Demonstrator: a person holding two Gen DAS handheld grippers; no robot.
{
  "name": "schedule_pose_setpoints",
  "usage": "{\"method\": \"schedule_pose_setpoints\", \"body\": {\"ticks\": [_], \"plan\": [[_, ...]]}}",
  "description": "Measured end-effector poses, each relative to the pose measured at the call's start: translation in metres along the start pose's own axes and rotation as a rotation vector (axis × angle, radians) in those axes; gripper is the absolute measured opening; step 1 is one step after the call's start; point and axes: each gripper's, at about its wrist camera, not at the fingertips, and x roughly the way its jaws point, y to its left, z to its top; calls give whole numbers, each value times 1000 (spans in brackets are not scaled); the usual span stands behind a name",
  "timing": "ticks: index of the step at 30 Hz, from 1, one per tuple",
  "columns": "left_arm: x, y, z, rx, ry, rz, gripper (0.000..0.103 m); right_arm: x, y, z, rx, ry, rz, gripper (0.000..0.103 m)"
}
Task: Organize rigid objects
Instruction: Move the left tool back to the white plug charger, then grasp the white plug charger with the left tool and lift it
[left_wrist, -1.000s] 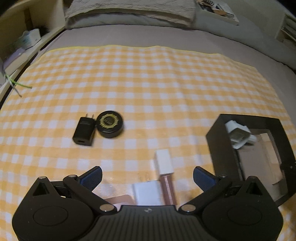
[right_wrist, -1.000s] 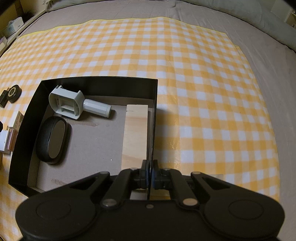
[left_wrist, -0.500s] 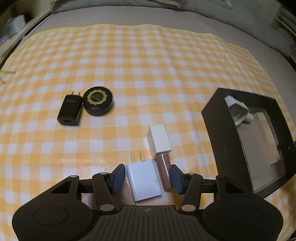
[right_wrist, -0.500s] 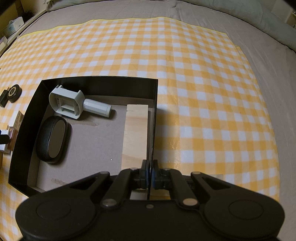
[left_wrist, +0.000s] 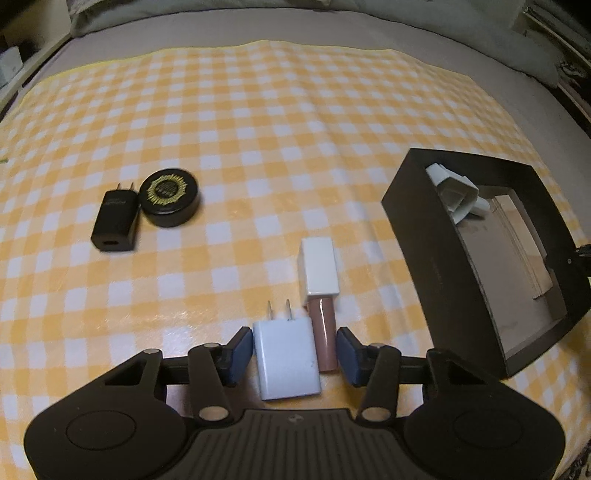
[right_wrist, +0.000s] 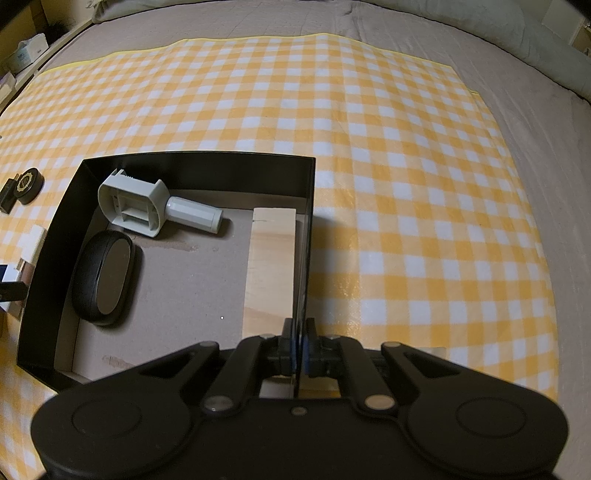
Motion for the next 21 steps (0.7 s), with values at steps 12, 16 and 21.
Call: {"method": "schedule_pose_setpoints", "body": {"ticks": [12, 16, 21], "plan": [[-10, 16, -9, 127, 29, -16, 46, 1, 1, 0, -2, 0, -1, 4], [-13, 22, -5, 119, 13, -3, 44, 1, 1, 0, 0, 1, -1, 4], [-9, 25, -1, 106, -5, 30, 44, 0, 1, 0, 0, 1, 0, 4]]}}
